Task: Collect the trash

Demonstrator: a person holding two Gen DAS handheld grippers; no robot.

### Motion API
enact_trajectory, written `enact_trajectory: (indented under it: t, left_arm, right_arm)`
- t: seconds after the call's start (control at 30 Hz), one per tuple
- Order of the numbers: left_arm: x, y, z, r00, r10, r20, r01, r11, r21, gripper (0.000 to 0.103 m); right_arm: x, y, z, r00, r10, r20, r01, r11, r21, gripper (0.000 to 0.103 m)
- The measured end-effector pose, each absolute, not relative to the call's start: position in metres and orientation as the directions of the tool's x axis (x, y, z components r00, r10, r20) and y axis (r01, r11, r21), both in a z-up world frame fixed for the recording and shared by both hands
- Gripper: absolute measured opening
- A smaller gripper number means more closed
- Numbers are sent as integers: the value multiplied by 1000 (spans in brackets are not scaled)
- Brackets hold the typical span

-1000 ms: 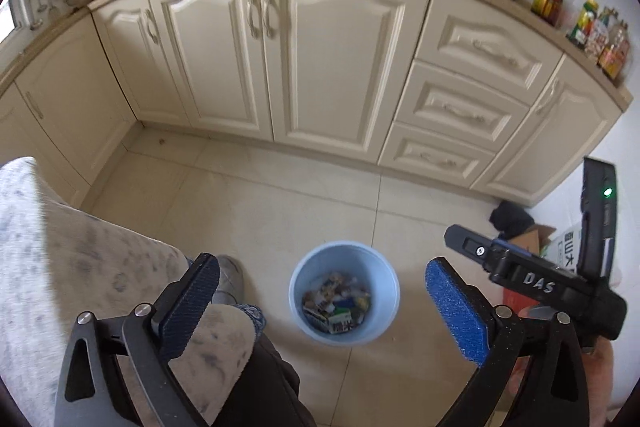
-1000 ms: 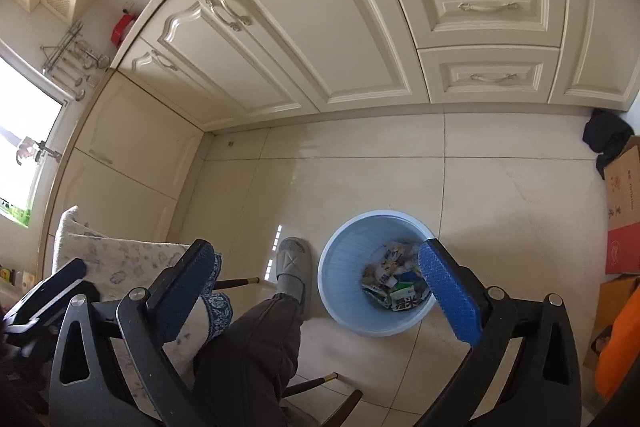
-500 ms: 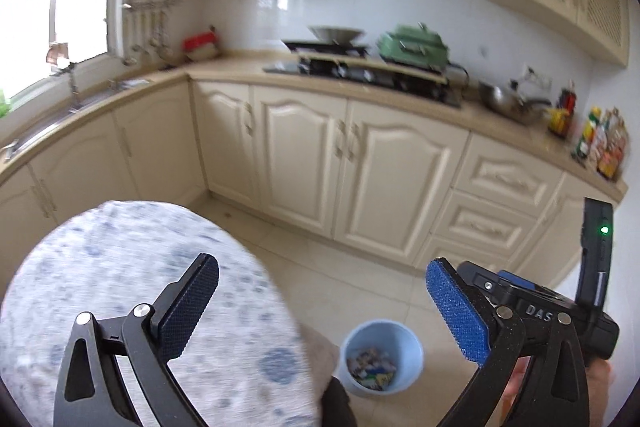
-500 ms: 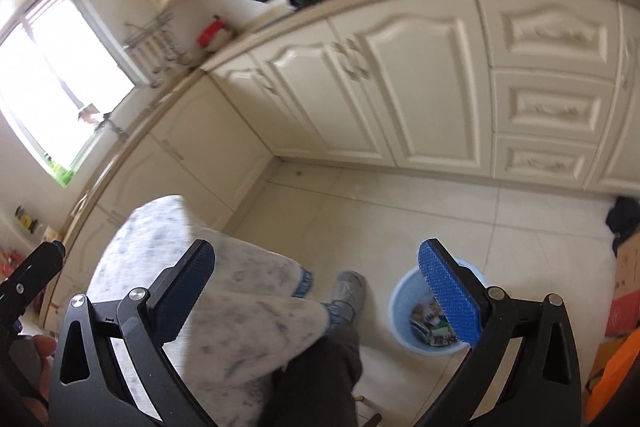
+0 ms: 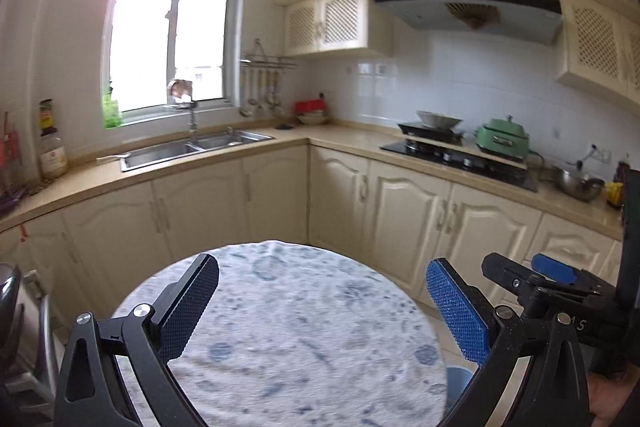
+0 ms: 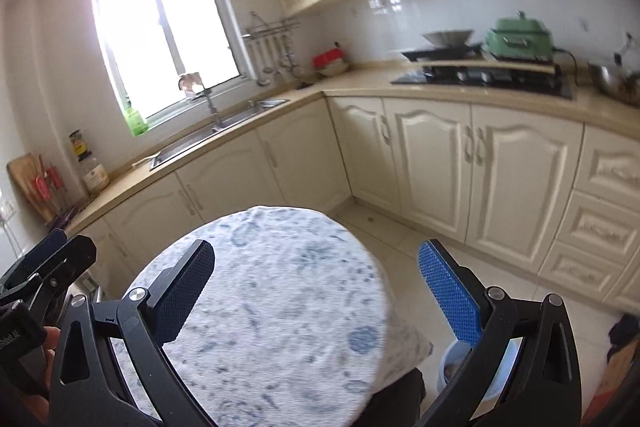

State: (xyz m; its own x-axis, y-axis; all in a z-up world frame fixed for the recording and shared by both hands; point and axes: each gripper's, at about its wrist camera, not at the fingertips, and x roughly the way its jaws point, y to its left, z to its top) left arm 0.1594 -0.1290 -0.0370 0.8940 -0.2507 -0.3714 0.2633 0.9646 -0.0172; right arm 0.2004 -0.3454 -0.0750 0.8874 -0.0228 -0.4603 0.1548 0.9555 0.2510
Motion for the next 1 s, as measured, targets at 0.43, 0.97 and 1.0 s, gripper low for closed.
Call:
enact_trajectory:
  t: [0.43,0.97,1.0]
  left_arm:
    - [59,-79,-34,953,-84,-290,77,996,-34,102]
    - [15,-81,-29,965,-34,-260,30,999,-20,102]
    - [14,-81,-28,965,-29,-259,25,1000,-18,102]
  right_arm:
    - [182,-234,-36,925,-35,-379,72,994,84,103]
    - [166,-215,-25,937,-28,-349,57,996,75,103]
    - [166,-214,-24,937,-26,-349,56,996,74,103]
